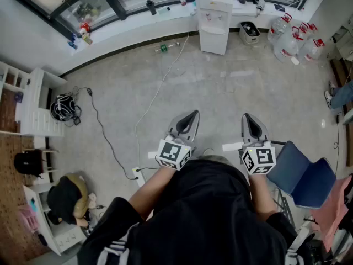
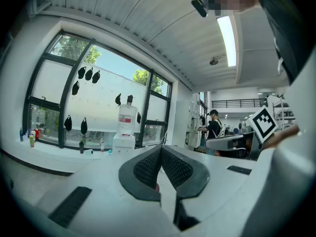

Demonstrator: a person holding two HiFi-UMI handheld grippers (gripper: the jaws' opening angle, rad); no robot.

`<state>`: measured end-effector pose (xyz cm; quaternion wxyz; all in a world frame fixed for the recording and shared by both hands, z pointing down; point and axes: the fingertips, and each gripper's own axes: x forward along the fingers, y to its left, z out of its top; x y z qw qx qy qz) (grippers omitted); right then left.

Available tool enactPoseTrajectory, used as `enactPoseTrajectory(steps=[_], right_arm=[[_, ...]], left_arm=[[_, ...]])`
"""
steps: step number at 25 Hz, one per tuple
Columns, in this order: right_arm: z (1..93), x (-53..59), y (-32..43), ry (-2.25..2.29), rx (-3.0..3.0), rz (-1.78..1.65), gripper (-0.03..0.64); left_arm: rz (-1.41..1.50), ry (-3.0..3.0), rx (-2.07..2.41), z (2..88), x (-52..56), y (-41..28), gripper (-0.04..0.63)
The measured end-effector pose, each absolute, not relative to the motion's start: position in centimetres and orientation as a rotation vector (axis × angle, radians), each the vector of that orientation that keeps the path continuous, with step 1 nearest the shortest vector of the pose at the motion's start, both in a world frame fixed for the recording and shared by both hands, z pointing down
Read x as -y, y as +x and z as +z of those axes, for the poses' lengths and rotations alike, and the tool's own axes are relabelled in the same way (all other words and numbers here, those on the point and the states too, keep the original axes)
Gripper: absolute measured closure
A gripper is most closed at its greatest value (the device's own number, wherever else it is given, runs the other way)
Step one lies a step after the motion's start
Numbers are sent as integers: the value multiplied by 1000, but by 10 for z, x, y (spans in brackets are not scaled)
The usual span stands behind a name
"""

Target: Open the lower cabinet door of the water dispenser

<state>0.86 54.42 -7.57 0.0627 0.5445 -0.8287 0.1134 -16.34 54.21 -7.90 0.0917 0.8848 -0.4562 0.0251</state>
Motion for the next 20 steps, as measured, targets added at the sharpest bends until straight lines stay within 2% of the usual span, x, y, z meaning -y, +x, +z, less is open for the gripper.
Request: enactPoseTrajectory(steps=[20], right_arm=[[-89, -549, 6, 1660, 2560, 353, 617]], left_arm=[[18, 2649, 1311, -81, -543, -180, 595]])
